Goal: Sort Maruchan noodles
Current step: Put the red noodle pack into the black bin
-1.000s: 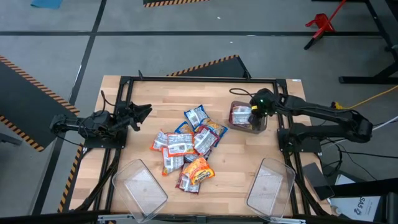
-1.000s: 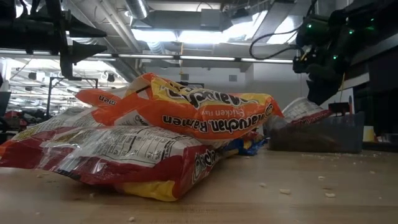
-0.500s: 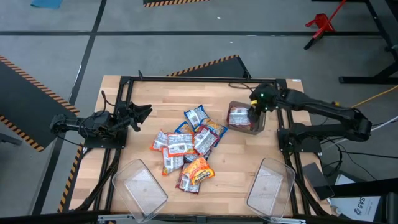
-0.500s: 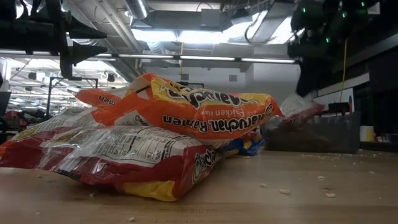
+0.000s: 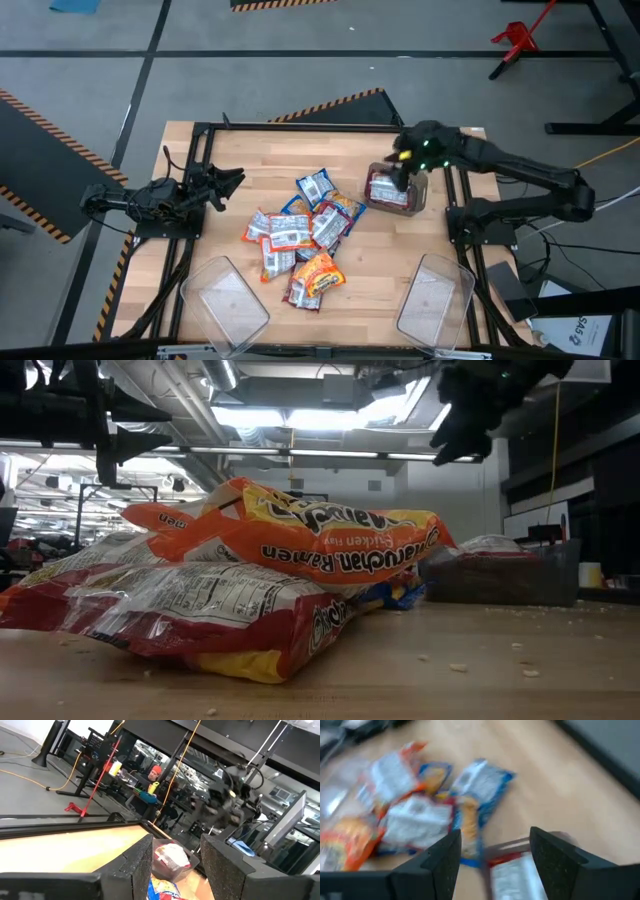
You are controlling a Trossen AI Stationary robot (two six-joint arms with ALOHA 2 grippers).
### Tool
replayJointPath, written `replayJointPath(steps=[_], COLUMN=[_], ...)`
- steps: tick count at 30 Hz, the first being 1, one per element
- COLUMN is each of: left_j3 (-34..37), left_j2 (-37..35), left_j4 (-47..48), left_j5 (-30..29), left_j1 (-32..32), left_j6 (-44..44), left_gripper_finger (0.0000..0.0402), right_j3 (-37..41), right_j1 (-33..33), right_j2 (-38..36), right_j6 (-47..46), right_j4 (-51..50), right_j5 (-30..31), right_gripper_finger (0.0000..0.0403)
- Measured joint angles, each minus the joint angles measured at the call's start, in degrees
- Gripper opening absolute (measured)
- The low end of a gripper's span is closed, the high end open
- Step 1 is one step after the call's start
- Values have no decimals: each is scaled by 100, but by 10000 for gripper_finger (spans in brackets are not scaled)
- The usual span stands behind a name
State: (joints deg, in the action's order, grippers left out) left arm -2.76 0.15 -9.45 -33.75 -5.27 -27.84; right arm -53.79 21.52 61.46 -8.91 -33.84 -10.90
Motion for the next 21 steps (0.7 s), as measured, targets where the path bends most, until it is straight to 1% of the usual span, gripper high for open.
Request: replayJointPath(steps=[3,5,8,11,15,18,21], left_j3=[0,0,0,0,0,0,0], left_j2=[-1,1,0,1,3,8,12], left_j4=[-3,-2,0,4,0,0,25], left_j5=[22,31,32,31,37,41,43], left_j1=[1,-1,0,-1,0,1,0], left_j6=[0,1,0,-1,-2,-3,-3], left_gripper_finger=[158,158,158,158,158,158,158], right_j3=[80,101,101,101,101,101,99], right_j1=[-711,-1200,-1907,-2468,-2941,-3113,-3179], right_j2=[347,616,1073,1570,2238,2656,2942], right_j6=[246,502,802,1083,1328,1375,1377], right_j4=[423,463,641,751,842,963,1222], right_j5=[-61,2,405,929,1354,1431,1428], right_gripper_finger=[221,221,221,221,221,225,245])
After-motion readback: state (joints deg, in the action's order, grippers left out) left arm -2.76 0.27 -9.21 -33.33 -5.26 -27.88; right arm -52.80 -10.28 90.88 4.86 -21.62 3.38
